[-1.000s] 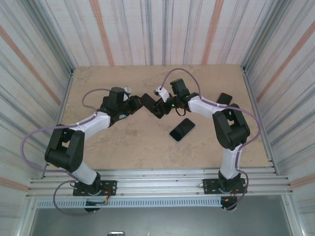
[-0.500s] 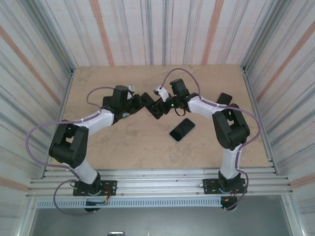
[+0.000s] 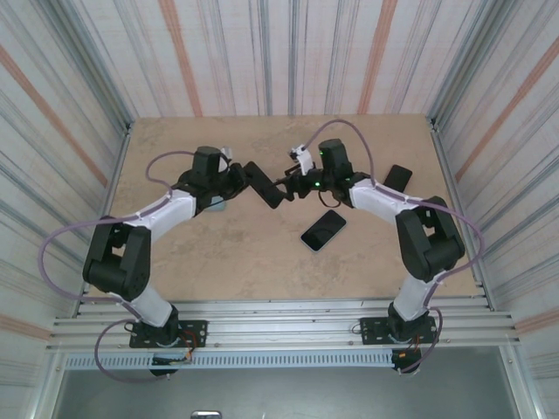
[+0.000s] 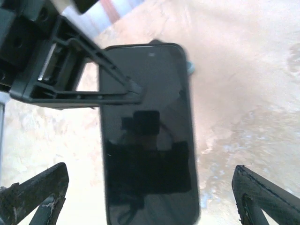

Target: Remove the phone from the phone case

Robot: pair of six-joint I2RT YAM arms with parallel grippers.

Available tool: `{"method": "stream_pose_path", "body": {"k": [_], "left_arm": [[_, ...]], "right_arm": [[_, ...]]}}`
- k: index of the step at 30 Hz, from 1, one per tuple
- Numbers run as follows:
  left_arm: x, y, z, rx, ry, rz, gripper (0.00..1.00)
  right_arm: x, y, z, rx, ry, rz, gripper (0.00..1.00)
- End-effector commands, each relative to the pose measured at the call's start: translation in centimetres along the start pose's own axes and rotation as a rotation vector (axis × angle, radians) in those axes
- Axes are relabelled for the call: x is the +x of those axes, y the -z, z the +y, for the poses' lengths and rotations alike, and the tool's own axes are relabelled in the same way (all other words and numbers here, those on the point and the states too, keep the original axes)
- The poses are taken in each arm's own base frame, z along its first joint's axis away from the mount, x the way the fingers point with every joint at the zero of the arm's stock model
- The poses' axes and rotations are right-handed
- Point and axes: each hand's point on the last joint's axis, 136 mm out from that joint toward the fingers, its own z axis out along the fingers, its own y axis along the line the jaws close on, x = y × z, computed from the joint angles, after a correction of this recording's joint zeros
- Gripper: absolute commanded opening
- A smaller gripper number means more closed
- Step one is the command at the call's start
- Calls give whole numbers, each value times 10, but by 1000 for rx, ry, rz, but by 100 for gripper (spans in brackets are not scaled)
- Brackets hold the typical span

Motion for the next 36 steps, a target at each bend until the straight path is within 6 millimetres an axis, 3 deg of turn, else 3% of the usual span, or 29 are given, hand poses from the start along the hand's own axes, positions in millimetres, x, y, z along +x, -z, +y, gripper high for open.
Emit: {"method": "stream_pose_path", "body": {"k": [1, 7, 12, 20, 36], "left_arm": [[-28, 37, -63, 164, -59, -79, 10], [-41, 55, -94, 268, -30, -130, 11], [-45, 66, -106, 337, 14, -171, 11], [-46, 80, -113, 369, 27, -211, 12], [-41, 87, -126, 439, 60, -202, 13]], "right_arm": [[-18, 21, 2, -28, -201, -114, 90], [-2, 36, 17, 19, -428, -224, 88], [8, 40, 27, -25, -623, -344, 82], [-4, 44, 52, -183, -753, -449, 63], [-33, 38, 67, -353, -838, -476, 38]]}}
